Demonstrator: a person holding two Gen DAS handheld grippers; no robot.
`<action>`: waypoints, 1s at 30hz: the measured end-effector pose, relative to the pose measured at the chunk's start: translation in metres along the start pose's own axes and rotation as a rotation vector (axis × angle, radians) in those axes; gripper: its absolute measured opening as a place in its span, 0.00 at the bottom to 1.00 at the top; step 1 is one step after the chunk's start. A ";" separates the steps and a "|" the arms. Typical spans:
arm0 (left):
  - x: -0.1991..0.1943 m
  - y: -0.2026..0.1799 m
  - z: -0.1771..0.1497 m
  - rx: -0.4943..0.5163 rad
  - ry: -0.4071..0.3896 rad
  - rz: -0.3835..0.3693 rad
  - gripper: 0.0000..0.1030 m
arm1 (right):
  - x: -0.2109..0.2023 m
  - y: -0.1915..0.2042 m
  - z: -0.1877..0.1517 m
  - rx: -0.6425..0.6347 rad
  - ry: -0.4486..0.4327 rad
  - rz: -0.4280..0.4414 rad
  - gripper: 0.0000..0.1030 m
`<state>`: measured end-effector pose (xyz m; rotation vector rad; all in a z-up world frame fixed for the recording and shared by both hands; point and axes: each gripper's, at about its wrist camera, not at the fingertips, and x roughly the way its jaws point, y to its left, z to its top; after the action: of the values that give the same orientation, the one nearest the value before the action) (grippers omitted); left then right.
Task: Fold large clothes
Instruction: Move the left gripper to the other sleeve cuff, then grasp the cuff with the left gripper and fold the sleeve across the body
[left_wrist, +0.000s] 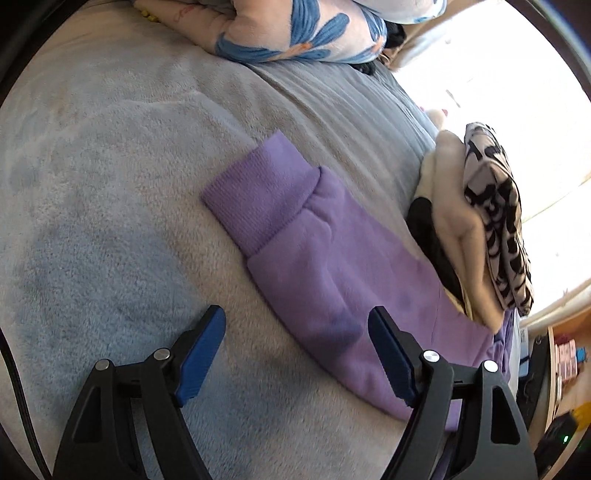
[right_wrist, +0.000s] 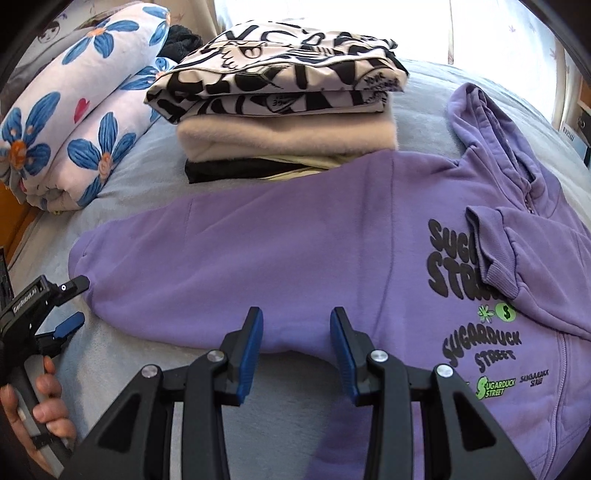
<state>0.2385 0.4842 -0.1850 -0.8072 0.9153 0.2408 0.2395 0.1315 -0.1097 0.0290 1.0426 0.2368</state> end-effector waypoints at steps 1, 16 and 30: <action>0.000 -0.002 0.001 0.013 -0.003 0.016 0.75 | 0.000 -0.005 -0.001 0.005 0.000 0.004 0.37; -0.051 -0.164 -0.037 0.376 -0.214 0.089 0.10 | -0.050 -0.094 -0.017 0.126 -0.064 0.037 0.37; -0.036 -0.439 -0.212 0.846 -0.094 -0.185 0.10 | -0.132 -0.257 -0.062 0.296 -0.181 -0.096 0.37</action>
<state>0.3101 0.0366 -0.0031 -0.0885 0.7476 -0.2655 0.1694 -0.1522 -0.0637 0.2628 0.8891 -0.0093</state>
